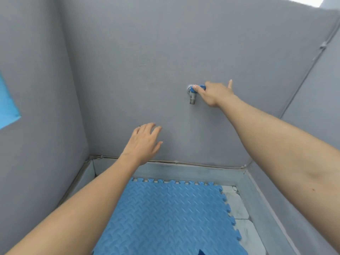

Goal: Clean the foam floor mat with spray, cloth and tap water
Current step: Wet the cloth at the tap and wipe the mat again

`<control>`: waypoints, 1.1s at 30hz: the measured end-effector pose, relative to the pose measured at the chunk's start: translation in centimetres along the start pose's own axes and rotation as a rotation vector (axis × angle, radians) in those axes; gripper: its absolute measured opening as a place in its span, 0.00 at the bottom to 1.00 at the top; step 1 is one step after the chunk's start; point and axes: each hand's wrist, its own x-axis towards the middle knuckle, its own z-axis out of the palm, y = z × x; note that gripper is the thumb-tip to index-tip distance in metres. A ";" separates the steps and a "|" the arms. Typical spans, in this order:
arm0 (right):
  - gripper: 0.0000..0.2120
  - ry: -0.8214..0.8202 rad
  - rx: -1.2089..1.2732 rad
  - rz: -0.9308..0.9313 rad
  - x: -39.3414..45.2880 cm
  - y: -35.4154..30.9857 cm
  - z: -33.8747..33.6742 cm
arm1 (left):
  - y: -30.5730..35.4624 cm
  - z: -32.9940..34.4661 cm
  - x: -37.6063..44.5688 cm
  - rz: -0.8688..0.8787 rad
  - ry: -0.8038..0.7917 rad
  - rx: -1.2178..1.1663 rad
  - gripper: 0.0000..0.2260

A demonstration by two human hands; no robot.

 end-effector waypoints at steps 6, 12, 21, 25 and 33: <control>0.35 0.103 0.119 0.020 0.1 0.3 1.0 | -1.4 1.5 -1.2 -0.037 -0.076 0.038 0.23; 0.33 0.094 0.110 0.013 0.8 0.8 1.1 | -2.5 1.8 -1.4 -0.058 -0.098 0.083 0.23; 0.38 0.124 0.076 0.076 -0.1 -0.3 0.6 | -1.6 2.0 -1.6 -0.065 -0.115 0.090 0.23; 0.38 0.128 0.056 0.130 -0.5 -1.0 0.3 | -1.2 1.6 -1.6 -0.058 -0.119 0.086 0.24; 0.37 0.130 0.062 0.183 -0.7 -1.8 0.1 | -0.9 0.7 -1.3 -0.051 -0.106 0.085 0.23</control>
